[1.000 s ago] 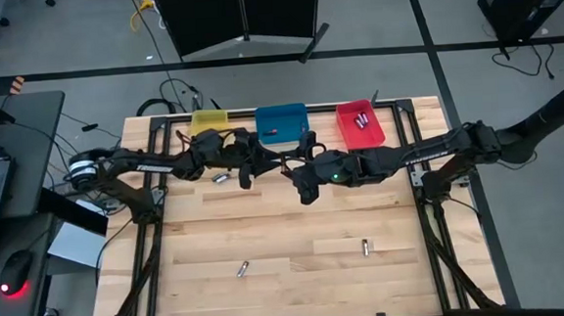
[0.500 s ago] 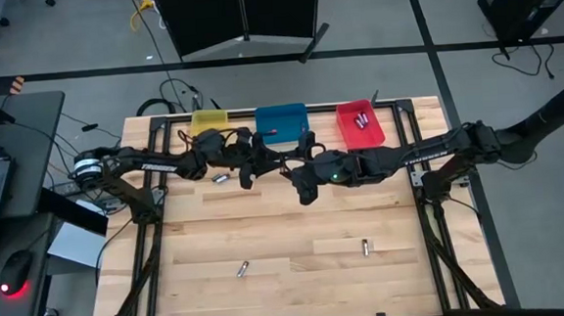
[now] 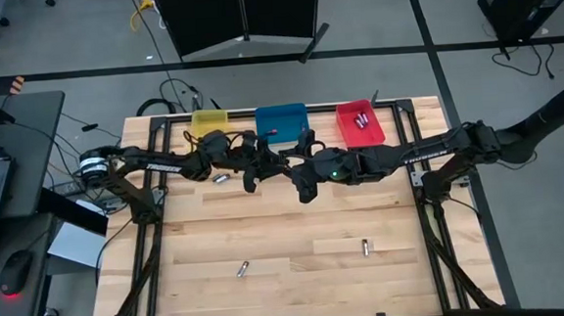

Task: Sort batteries
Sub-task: Put the black battery into the yellow bin

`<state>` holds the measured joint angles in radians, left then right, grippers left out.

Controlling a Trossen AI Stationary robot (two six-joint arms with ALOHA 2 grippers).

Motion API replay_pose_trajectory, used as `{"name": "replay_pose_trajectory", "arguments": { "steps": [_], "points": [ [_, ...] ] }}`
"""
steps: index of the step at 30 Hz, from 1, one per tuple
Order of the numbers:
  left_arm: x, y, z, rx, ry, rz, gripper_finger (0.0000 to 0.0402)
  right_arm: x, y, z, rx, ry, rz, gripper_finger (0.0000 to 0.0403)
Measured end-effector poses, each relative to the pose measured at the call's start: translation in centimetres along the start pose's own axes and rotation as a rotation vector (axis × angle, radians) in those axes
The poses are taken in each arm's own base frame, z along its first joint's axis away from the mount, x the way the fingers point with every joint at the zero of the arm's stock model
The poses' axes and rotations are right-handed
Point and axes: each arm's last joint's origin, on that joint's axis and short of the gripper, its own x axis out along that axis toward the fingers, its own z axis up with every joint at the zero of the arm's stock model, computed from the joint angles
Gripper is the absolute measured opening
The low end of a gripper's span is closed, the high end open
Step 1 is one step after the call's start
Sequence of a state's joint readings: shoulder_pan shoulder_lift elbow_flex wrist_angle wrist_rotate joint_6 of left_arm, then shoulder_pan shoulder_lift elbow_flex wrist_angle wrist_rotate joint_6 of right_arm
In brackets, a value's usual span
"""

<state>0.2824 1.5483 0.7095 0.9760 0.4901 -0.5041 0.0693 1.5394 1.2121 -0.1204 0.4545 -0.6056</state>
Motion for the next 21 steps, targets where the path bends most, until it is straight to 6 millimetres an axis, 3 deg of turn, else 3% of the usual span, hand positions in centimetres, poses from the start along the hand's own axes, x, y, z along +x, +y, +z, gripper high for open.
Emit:
{"name": "replay_pose_trajectory", "arguments": {
  "steps": [10, 21],
  "points": [
    [0.4, 0.2, 0.3, -0.005, 0.001, -0.035, 0.0087, 0.0, 0.0, 0.0, -0.019, -0.004, 0.002, 0.0239],
    [-0.2, 0.7, 1.2, 0.023, -0.016, -0.099, 0.0116, -0.1, 0.0, 0.1, -0.002, -0.009, 0.004, 0.0239]
  ]
}}
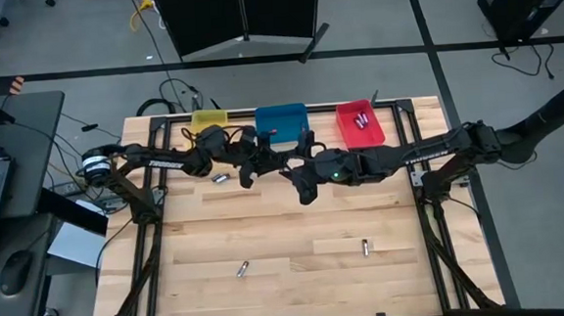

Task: Sort batteries
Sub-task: Put the black battery into the yellow bin

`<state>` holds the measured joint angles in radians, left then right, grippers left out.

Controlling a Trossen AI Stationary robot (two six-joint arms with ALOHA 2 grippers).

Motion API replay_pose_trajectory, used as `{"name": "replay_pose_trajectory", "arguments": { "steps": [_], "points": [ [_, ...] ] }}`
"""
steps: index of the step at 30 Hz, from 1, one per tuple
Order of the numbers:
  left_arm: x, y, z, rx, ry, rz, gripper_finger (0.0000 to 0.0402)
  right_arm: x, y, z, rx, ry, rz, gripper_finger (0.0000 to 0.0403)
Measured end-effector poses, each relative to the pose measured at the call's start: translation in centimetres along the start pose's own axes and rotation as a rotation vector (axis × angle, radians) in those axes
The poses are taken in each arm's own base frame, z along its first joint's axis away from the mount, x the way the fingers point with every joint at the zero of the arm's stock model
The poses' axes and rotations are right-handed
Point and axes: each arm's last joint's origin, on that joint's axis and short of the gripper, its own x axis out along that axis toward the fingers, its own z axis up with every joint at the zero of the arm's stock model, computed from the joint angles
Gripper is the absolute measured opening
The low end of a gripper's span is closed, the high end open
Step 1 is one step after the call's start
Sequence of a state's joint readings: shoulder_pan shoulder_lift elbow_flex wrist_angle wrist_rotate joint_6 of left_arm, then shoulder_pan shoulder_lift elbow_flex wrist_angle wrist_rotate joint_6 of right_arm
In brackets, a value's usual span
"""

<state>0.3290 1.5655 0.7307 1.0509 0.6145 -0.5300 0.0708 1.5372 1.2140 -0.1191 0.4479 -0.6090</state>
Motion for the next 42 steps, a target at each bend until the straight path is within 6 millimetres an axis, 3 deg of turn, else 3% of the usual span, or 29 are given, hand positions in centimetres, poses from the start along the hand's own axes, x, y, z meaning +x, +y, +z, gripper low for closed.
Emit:
{"name": "replay_pose_trajectory", "arguments": {
  "steps": [12, 19, 22, 35, 39, 42],
  "points": [
    [0.0, 0.1, -0.2, -0.013, 0.016, 0.006, 0.0118, 0.0, 0.1, -0.1, -0.006, 0.008, 0.006, 0.0239],
    [0.0, 0.1, -0.2, -0.033, 0.023, 0.008, 0.0057, 0.0, 0.1, -0.2, -0.037, 0.012, 0.008, 0.0239],
    [0.0, 0.1, -0.2, -0.014, 0.023, 0.009, 0.0057, 0.0, 0.1, -0.2, -0.043, 0.012, 0.007, 0.024],
    [-1.0, 1.1, 0.6, 0.045, 0.014, 0.051, 0.0057, 0.1, -0.1, -0.5, -0.006, 0.079, -0.077, 0.0326],
    [-1.6, 1.3, 1.1, 0.043, 0.039, 0.071, 0.0057, 0.1, 0.1, -0.8, 0.026, 0.109, -0.064, 0.0291],
    [-2.2, 1.1, 1.6, 0.053, 0.068, 0.104, 0.0057, 0.3, 0.5, -1.5, 0.052, 0.137, -0.054, 0.0225]
  ]
}}
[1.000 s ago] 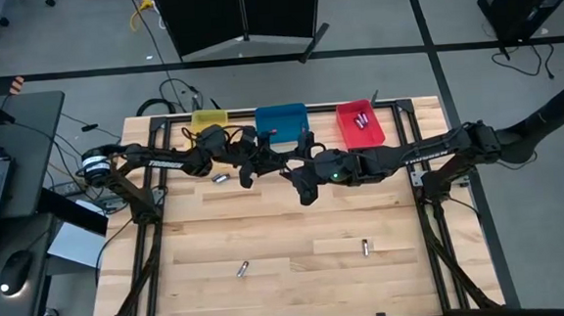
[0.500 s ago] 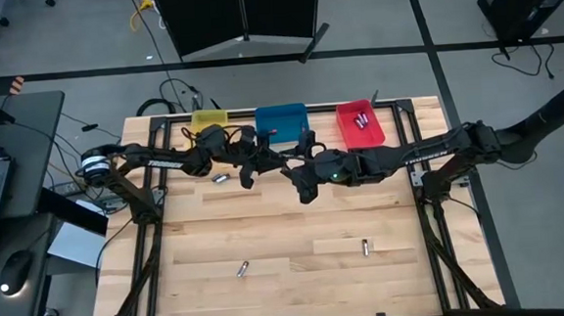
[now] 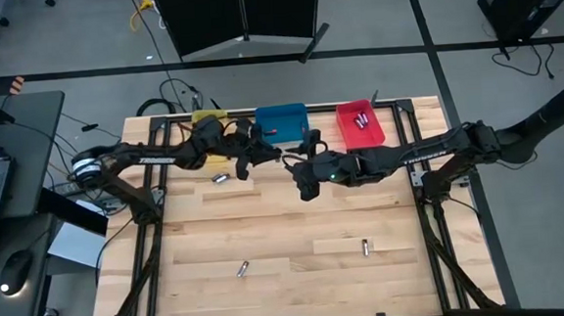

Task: Sort batteries
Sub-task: Put the black battery into the yellow bin

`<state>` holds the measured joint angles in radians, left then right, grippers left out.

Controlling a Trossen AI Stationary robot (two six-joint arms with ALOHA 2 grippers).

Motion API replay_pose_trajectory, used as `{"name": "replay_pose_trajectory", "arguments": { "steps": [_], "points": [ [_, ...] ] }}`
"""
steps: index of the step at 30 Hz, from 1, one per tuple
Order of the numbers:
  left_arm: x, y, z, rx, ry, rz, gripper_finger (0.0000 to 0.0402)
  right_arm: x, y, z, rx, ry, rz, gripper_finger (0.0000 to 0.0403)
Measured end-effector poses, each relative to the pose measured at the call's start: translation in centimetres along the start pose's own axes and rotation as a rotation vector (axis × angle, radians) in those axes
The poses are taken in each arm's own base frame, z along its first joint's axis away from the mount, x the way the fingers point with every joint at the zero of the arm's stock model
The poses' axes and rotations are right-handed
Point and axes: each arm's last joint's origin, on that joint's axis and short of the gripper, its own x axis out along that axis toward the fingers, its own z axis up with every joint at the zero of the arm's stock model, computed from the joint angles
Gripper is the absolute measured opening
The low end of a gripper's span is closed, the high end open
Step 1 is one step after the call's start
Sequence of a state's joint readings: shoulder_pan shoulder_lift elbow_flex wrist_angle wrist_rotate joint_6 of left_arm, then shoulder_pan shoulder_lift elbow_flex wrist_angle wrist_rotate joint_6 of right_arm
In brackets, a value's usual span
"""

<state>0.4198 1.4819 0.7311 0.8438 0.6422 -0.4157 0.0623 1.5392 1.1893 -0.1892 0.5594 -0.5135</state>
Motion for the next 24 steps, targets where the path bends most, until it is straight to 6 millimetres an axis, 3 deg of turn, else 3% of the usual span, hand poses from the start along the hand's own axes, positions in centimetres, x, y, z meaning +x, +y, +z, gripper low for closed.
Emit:
{"name": "replay_pose_trajectory", "arguments": {
  "steps": [7, 16, 24],
  "points": [
    [-2.6, -0.6, 1.3, -0.027, 0.106, 0.113, 0.0057, 1.5, 1.1, -3.3, 0.13, 0.078, 0.007, 0.0022],
    [-7.7, -0.3, 2.0, -0.169, 0.273, 0.373, 0.0057, 2.7, 4.1, -8.3, 0.296, 0.099, -0.005, 0.001],
    [-10.7, 0.8, 4.6, -0.196, 0.611, 0.742, 0.0057, 2.6, 5.7, -10.2, 0.404, 0.068, 0.009, 0.0013]
  ]
}}
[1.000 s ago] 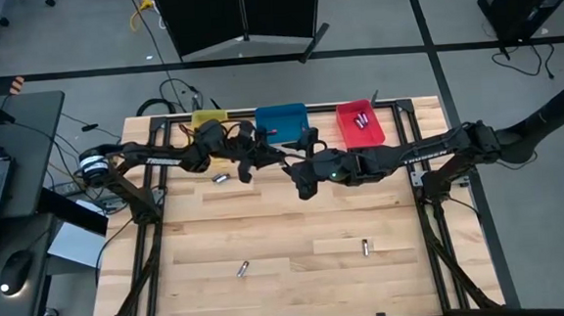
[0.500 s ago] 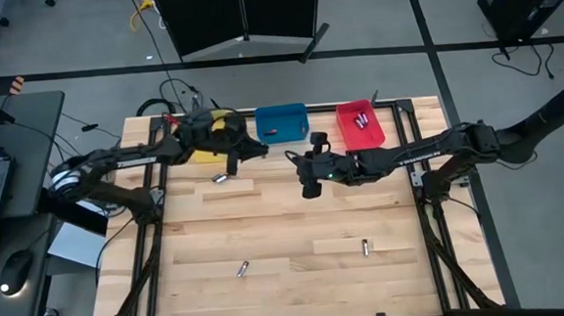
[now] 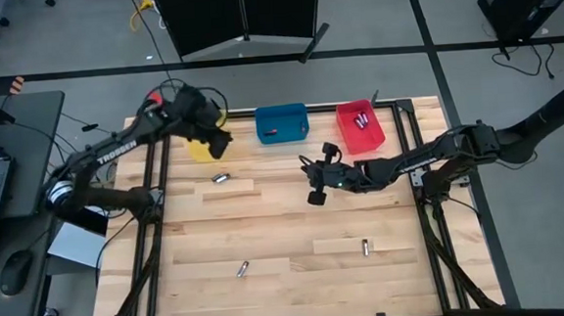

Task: Sort batteries
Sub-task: Put the black battery into the yellow bin

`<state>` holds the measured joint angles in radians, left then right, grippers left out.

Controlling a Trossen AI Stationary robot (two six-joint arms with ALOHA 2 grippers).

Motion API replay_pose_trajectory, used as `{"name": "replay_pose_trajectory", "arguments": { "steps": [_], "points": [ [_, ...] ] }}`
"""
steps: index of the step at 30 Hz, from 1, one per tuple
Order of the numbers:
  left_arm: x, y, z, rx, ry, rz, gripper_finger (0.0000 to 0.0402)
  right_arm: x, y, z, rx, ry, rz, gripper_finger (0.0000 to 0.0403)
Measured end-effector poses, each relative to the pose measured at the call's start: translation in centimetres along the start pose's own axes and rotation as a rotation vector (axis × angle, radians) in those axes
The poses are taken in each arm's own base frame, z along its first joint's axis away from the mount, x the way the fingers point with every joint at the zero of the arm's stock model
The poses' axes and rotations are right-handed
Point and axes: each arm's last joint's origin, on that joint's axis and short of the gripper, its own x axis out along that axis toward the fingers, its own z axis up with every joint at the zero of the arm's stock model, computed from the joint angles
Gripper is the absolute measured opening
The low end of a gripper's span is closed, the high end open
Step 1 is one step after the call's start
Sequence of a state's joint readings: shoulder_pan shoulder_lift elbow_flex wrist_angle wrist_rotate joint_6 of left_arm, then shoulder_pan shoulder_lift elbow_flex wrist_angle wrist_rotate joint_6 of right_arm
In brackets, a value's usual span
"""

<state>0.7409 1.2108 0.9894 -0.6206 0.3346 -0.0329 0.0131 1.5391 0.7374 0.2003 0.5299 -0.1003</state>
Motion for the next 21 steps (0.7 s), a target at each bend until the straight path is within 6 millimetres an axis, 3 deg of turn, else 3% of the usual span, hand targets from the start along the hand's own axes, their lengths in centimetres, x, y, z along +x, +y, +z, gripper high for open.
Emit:
{"name": "replay_pose_trajectory", "arguments": {
  "steps": [6, 14, 21],
  "points": [
    [-0.6, 3.5, 1.3, -0.021, 0.139, 0.287, 0.0057, -0.2, 0.3, 0.0, 0.011, -0.001, 0.017, 0.0007],
    [2.4, 8.9, 0.8, -0.096, 0.357, 0.442, 0.0057, -0.2, 0.4, -0.1, 0.008, 0.005, 0.039, 0.001],
    [5.9, 12.0, 1.4, -0.097, 0.441, 0.438, 0.0057, -0.2, 0.4, -0.1, 0.014, 0.006, 0.041, 0.001]
  ]
}}
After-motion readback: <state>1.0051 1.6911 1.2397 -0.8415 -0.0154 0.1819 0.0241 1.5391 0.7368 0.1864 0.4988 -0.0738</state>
